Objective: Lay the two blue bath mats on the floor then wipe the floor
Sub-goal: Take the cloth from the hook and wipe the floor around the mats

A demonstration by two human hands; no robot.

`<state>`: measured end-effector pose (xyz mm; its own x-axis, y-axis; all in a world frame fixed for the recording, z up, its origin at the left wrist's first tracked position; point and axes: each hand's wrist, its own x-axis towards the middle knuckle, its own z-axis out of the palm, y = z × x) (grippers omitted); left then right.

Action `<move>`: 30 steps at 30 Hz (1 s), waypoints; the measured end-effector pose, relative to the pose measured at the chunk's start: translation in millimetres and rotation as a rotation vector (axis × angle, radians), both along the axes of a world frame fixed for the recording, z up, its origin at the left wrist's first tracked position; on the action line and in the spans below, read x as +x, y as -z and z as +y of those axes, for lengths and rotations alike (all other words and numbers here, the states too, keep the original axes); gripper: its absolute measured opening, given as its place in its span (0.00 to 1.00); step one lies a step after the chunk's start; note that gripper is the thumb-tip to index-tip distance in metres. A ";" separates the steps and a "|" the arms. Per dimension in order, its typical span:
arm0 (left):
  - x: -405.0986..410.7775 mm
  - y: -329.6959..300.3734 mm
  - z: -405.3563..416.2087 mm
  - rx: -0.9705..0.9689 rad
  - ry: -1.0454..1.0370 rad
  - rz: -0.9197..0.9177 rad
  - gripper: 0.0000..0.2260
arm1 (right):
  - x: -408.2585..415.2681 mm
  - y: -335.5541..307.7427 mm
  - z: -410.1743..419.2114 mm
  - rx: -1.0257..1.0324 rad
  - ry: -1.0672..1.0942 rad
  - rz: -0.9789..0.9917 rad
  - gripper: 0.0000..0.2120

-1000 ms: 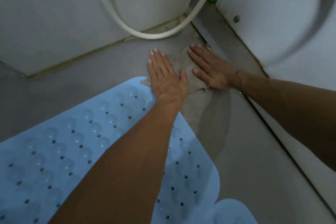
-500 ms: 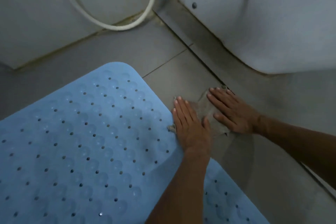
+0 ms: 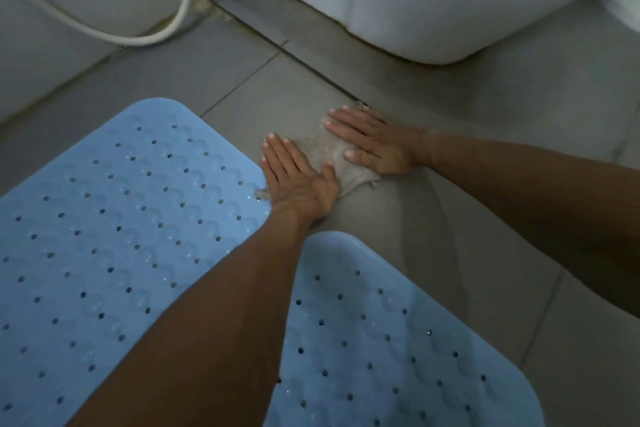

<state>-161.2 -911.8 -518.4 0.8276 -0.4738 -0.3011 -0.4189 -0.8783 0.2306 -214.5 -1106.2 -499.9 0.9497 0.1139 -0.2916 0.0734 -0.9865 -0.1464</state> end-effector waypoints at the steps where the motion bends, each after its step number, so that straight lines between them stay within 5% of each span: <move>1: 0.0 0.5 -0.1 0.013 0.008 -0.013 0.38 | -1.0 1.4 0.1 -0.009 0.011 -0.021 0.34; 8: -16.6 -2.5 0.8 0.101 0.005 -0.125 0.37 | -21.8 8.8 11.7 -0.035 0.094 -0.128 0.29; 19: -201.3 2.4 -37.0 0.011 0.188 -0.186 0.36 | -247.9 10.2 -10.8 -0.027 0.176 -0.145 0.30; 25: -297.4 2.5 -48.4 -0.083 0.347 -0.159 0.36 | -369.4 13.4 -12.0 -0.060 0.324 -0.115 0.30; 30: -372.2 -0.7 -51.4 -0.118 0.527 -0.101 0.36 | -472.6 5.5 19.0 -0.017 0.690 -0.024 0.32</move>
